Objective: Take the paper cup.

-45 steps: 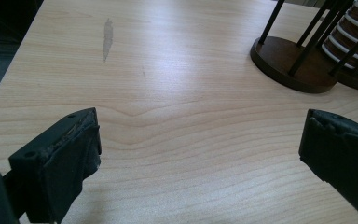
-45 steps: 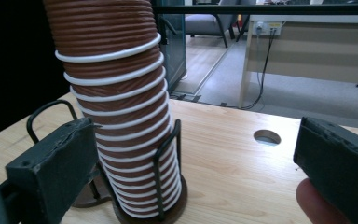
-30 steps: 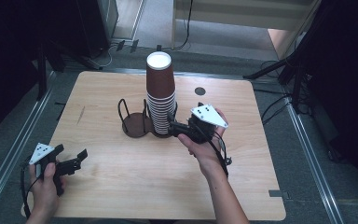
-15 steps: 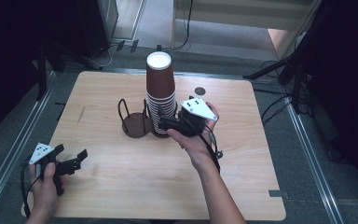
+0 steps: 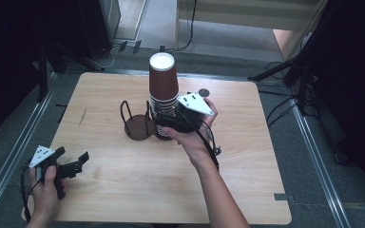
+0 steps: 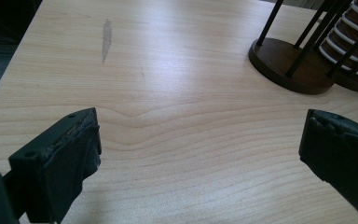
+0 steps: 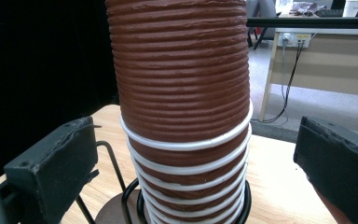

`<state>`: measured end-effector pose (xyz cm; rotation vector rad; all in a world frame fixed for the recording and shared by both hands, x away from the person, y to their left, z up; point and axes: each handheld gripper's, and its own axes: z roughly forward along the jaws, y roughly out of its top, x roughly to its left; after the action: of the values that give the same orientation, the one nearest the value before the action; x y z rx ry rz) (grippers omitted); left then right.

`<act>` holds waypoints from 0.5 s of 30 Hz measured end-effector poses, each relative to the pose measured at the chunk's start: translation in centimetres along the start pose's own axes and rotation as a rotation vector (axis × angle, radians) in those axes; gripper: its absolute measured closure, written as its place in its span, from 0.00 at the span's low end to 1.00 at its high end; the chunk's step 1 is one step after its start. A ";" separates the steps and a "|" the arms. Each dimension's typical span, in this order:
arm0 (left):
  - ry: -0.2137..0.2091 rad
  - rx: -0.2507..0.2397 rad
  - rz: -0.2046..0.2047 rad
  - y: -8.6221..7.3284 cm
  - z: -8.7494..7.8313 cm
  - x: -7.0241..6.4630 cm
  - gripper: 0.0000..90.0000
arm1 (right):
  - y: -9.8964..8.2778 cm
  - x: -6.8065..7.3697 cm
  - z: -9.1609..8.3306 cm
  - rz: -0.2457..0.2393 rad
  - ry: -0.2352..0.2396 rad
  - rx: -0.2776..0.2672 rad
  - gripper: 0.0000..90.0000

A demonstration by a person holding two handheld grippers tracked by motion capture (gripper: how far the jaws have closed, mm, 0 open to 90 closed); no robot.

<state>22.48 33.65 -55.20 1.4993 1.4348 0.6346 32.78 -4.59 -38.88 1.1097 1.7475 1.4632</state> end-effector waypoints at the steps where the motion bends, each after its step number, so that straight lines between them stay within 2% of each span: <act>1: 0.000 0.000 0.000 0.0 0.0 0.0 0.00 | 0.0 0.0 0.0 0.000 0.000 0.000 0.00; 15: -0.002 0.001 0.002 0.0 0.0 0.0 0.00 | 0.4 0.6 1.3 0.002 -0.020 -0.002 0.00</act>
<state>22.49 33.67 -55.20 1.5020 1.4323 0.6331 33.68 -3.39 -38.75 1.1223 1.7315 1.4497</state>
